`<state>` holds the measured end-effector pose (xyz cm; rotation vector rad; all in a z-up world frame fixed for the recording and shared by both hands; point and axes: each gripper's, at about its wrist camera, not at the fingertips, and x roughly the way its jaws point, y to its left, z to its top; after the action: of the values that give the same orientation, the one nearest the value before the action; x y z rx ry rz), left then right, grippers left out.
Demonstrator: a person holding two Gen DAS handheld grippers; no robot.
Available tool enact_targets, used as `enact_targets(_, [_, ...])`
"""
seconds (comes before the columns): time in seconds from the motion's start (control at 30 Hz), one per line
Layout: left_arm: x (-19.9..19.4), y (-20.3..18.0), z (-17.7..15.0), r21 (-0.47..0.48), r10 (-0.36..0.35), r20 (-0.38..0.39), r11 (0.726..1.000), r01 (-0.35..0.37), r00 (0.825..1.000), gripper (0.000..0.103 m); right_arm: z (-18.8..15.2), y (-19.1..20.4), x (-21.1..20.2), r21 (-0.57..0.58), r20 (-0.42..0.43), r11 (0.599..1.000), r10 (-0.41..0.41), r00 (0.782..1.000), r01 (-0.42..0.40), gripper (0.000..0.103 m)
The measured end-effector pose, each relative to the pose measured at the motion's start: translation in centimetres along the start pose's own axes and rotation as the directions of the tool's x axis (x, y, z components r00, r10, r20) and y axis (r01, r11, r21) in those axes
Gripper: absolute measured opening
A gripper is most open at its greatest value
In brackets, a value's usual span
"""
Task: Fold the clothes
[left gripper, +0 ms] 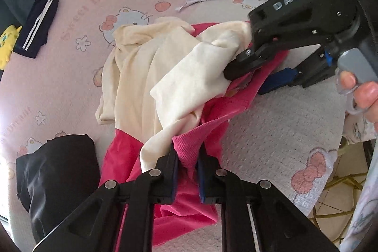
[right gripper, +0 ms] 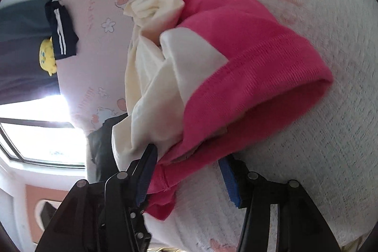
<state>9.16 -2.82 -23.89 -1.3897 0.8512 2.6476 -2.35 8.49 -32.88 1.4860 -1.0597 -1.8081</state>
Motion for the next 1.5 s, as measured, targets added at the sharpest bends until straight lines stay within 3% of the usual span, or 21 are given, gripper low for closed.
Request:
enact_targets(0.1, [-0.1, 0.1, 0.0, -0.011, 0.005, 0.008, 1.000, -0.005, 1.000, 0.011, -0.3, 0.5, 0.3, -0.080, 0.003, 0.992, -0.097, 0.995, 0.096, 0.014])
enact_targets(0.13, [-0.2, 0.2, 0.1, -0.015, 0.006, 0.011, 1.000, -0.006, 1.000, 0.011, -0.4, 0.9, 0.2, -0.102, 0.017, 0.988, -0.119, 0.993, 0.120, 0.012])
enact_targets(0.37, [-3.8, 0.2, 0.4, -0.020, 0.020, 0.091, 1.000, -0.018, 0.996, 0.011, -1.7, 2.3, -4.6, -0.101, 0.161, 0.992, -0.063, 0.985, 0.079, 0.009])
enact_targets(0.5, [-6.6, -0.3, -0.2, -0.024, 0.003, 0.129, 1.000, 0.000, 0.992, 0.011, -3.0, 2.7, -7.1, -0.126, 0.186, 0.984, -0.105, 0.977, 0.129, 0.009])
enact_targets(0.63, [-6.7, 0.0, -0.8, -0.051, -0.114, 0.187, 0.991, 0.126, 0.976, 0.011, -2.9, 3.1, -7.7, -0.116, 0.195, 0.983, -0.121, 0.973, 0.145, 0.009])
enact_targets(0.73, [-6.7, 0.0, -1.1, -0.094, -0.218, 0.196, 0.966, 0.239, 0.956, 0.012, -3.1, 2.3, -7.7, -0.088, 0.171, 0.985, -0.132, 0.976, 0.148, 0.009])
enact_targets(0.8, [-6.1, -0.5, -1.2, -0.114, -0.269, 0.152, 0.951, 0.287, 0.951, 0.019, -2.9, 1.9, -7.2, -0.062, 0.148, 0.989, -0.127, 0.981, 0.138, 0.009])
enact_targets(0.87, [-5.6, -1.1, -1.2, -0.107, -0.274, 0.110, 0.952, 0.286, 0.955, 0.050, -2.7, 1.9, -6.7, -0.048, 0.128, 0.990, -0.123, 0.984, 0.130, 0.009])
enact_targets(0.93, [-5.8, -1.5, -1.3, -0.099, -0.249, 0.124, 0.960, 0.262, 0.961, 0.067, -2.6, 2.0, -6.2, -0.040, 0.110, 0.990, -0.133, 0.985, 0.138, 0.010])
enact_targets(1.0, [-6.0, -1.7, -1.1, -0.107, -0.241, 0.136, 0.961, 0.256, 0.961, 0.071, -2.6, 1.8, -6.2, -0.028, 0.094, 0.988, -0.148, 0.985, 0.151, 0.011])
enact_targets(1.03, [-5.9, -1.9, -0.9, -0.111, -0.242, 0.133, 0.960, 0.257, 0.961, 0.074, -2.6, 1.6, -6.2, -0.021, 0.093, 0.988, -0.153, 0.984, 0.156, 0.021])
enact_targets(1.13, [-5.1, -2.5, -0.2, -0.117, -0.236, 0.112, 0.961, 0.249, 0.965, 0.074, -2.4, 1.5, -6.4, -0.014, 0.076, 0.985, -0.168, 0.983, 0.169, 0.040])
enact_targets(1.3, [-4.1, -4.5, 0.8, -0.134, -0.183, 0.067, 0.972, 0.191, 0.981, 0.074, -1.6, 1.9, -7.4, -0.043, 0.111, 0.964, -0.257, 0.960, 0.263, 0.042])
enact_targets(1.37, [-3.7, -5.1, 1.2, -0.144, -0.163, 0.050, 0.975, 0.169, 0.985, 0.074, -1.1, 2.1, -8.1, -0.060, 0.145, 0.952, -0.290, 0.946, 0.301, 0.048])
enact_targets(1.43, [-3.2, -5.4, 1.6, -0.173, -0.143, 0.034, 0.974, 0.147, 0.989, 0.074, -0.5, 2.1, -8.7, -0.062, 0.173, 0.946, -0.304, 0.937, 0.319, 0.055])
enact_targets(1.5, [-2.9, -5.3, 1.6, -0.232, -0.141, 0.022, 0.962, 0.143, 0.990, 0.074, 0.3, 2.2, -9.1, -0.069, 0.190, 0.936, -0.328, 0.925, 0.346, 0.056])
